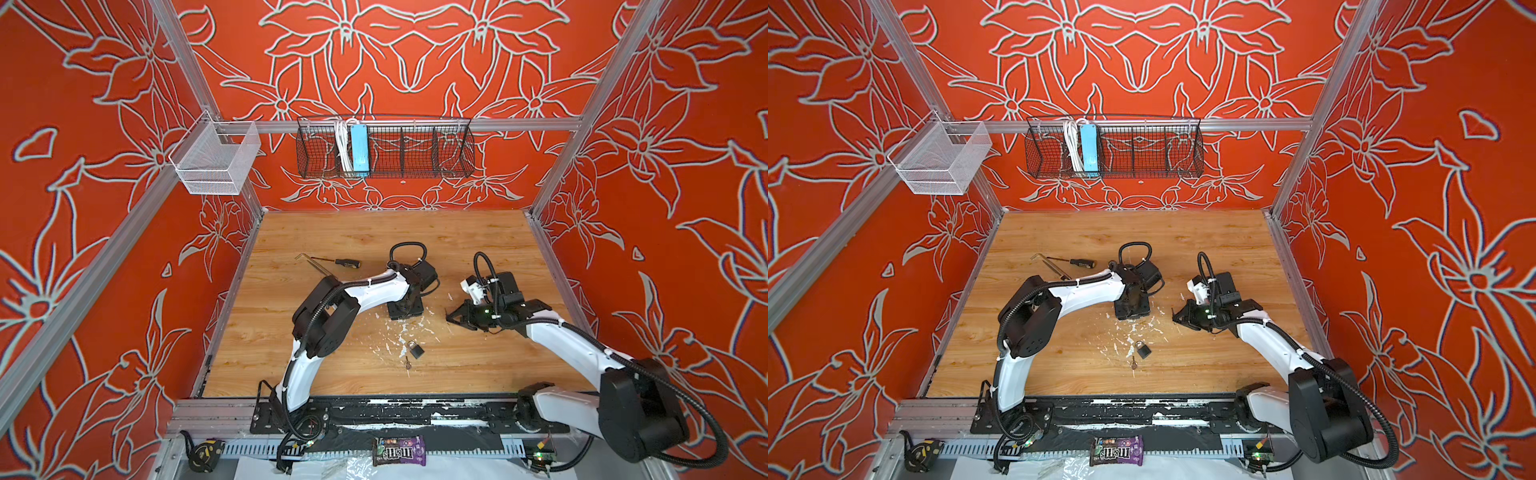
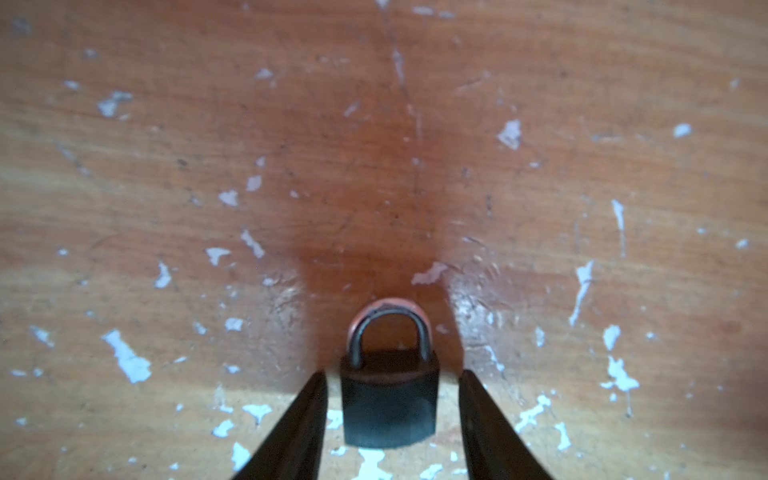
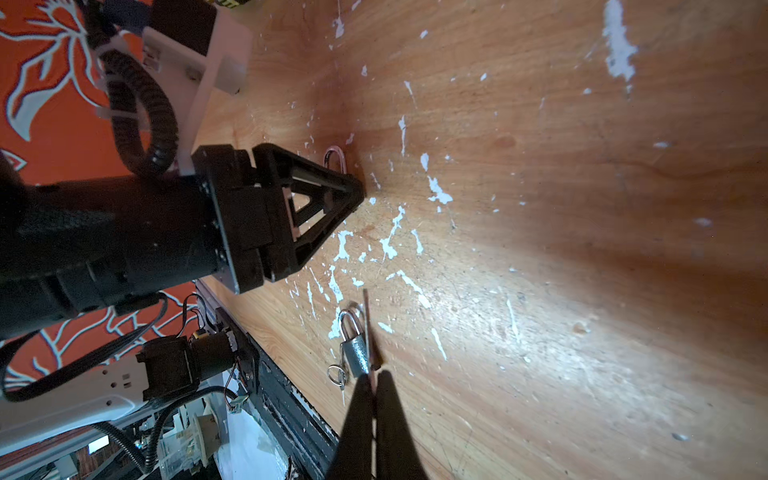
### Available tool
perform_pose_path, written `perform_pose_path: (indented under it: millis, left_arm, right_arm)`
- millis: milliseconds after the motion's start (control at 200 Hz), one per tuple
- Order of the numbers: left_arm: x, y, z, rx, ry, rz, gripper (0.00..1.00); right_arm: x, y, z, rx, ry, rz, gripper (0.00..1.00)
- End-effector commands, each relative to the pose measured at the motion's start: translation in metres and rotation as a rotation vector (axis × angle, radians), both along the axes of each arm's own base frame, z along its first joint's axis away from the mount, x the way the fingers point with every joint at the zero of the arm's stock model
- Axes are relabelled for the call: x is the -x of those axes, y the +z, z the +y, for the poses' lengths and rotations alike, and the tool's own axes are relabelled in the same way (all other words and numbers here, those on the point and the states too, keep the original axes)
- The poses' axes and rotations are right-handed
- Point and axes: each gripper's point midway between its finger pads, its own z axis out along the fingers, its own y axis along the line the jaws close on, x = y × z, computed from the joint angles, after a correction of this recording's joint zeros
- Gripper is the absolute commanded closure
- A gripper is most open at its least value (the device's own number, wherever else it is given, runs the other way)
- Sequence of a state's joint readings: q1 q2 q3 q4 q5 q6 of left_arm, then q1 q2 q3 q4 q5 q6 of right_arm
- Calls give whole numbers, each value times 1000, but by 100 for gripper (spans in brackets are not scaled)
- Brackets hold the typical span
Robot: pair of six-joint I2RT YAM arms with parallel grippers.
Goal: Unlock with the key
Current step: 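Close the left gripper on the dark padlock body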
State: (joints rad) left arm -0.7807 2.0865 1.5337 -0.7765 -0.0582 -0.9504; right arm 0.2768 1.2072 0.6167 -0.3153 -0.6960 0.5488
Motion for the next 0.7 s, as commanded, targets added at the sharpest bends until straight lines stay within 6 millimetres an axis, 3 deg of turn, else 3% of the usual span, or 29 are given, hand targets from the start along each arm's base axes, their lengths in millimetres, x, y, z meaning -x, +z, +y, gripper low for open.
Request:
perform_pose_path:
  millis: [0,696]
  left_arm:
    - [10,-14,4,-33,24,64,43]
    - [15,-17,7,-74,-35,107,56]
  right_arm:
    - [-1,-6,1,6,-14,11,100]
    - [2,-3,9,-6,22,10,100]
